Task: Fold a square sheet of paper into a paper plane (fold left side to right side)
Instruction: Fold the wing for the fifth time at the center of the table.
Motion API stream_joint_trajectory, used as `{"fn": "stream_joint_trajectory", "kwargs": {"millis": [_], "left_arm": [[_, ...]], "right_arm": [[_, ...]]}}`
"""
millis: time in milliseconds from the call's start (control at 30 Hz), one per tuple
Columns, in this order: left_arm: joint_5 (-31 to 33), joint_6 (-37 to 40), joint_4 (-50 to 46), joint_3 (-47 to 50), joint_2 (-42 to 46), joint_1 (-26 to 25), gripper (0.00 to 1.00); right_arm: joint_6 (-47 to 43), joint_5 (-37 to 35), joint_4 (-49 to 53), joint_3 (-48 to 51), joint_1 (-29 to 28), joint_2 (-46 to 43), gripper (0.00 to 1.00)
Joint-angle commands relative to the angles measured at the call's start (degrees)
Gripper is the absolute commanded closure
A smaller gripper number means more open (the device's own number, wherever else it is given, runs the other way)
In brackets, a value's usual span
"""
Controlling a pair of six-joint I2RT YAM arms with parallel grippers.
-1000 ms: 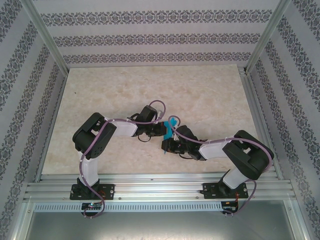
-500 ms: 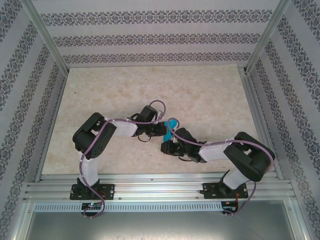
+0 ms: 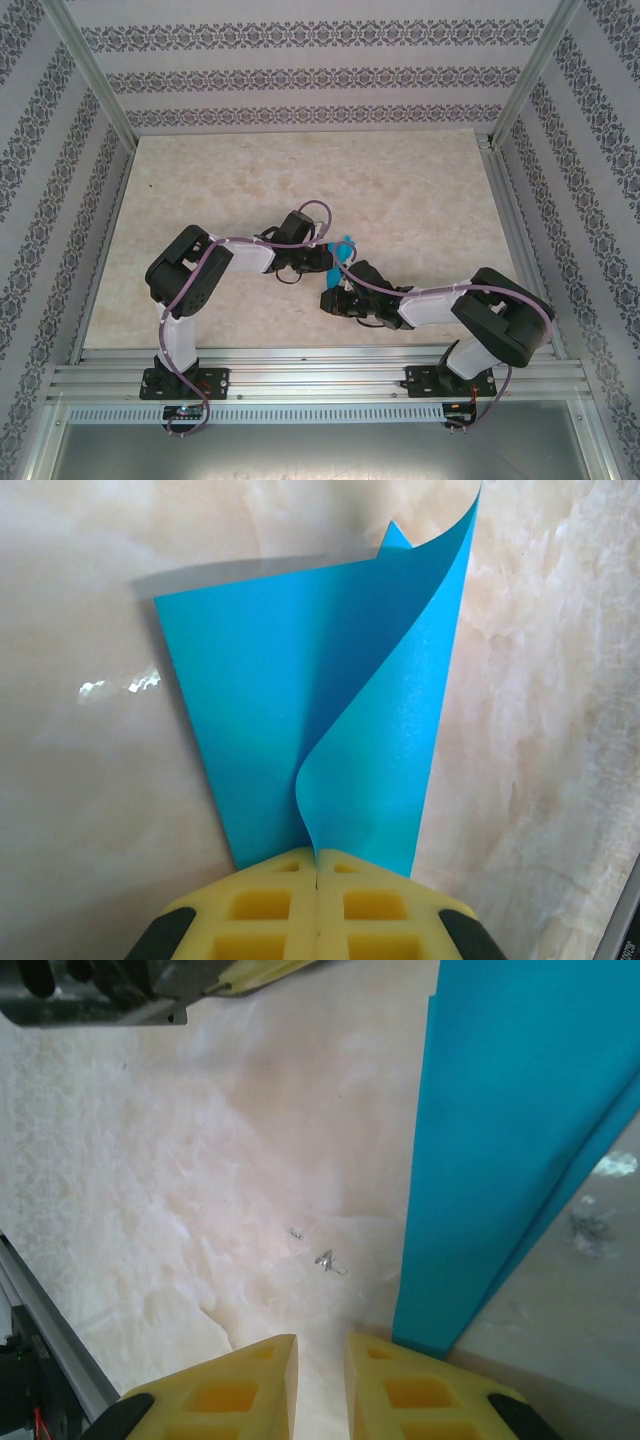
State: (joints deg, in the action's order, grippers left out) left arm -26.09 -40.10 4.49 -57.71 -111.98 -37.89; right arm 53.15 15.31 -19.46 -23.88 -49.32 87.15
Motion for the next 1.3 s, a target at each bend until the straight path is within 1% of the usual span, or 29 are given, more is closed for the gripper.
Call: {"fn": "stream_joint_trajectory", "kwargs": {"millis": [0,133,233,300,400,467,533,633,767,900,1100,1267], "left_arm": [[4.77,1.26,-3.08,0.14,-3.76,0.62,1.00],[4.50,1.42,-3.07,0.12,-3.81,0.62,1.00],[4.36,1.46,-3.07,0.23,-3.77,0.62,1.00],[4.21,1.46,-2.99,0.28,-3.71,0.63,1.00],[4.07,1.47,-2.68,0.31,-3.69,0.62,1.00],[3.94,1.37,-2.48,0.40,-3.68,0.62,1.00],[3.79,1.27,-2.35,0.40,-3.68,0.62,1.00],[3.67,1.33,-2.45,0.34,-3.60,0.59,1.00],[3.70,1.25,-2.35,0.49,-3.59,0.57,1.00],[3.81,1.33,-2.51,0.46,-3.64,0.57,1.00],[3.60,1.35,-2.43,0.27,-3.93,0.62,1.00],[3.51,1.41,-2.51,0.32,-3.94,0.62,1.00]], "right_arm": [[1.73,4.76,5.23,1.86,-1.94,-0.24,0.80],[1.88,5.83,4.84,2.26,-1.55,-1.55,0.80],[1.15,7.11,5.90,2.36,0.89,-6.01,0.79],[-0.63,7.53,8.94,1.81,3.13,-10.39,0.79],[-4.81,6.85,16.75,0.39,7.30,-16.10,0.76],[-6.64,6.99,18.65,0.40,10.89,-18.22,0.76],[-8.05,8.26,18.40,0.12,14.62,-18.48,0.76],[-10.40,8.27,18.41,-2.67,18.60,-16.62,0.77],[-11.22,7.71,15.19,-7.30,21.17,-11.60,0.77],[-10.35,8.29,11.49,-11.36,21.55,-5.12,0.78],[-7.55,7.98,6.56,-13.29,21.37,2.11,0.81],[-6.87,7.62,6.39,-14.57,21.28,5.85,0.81]]}}
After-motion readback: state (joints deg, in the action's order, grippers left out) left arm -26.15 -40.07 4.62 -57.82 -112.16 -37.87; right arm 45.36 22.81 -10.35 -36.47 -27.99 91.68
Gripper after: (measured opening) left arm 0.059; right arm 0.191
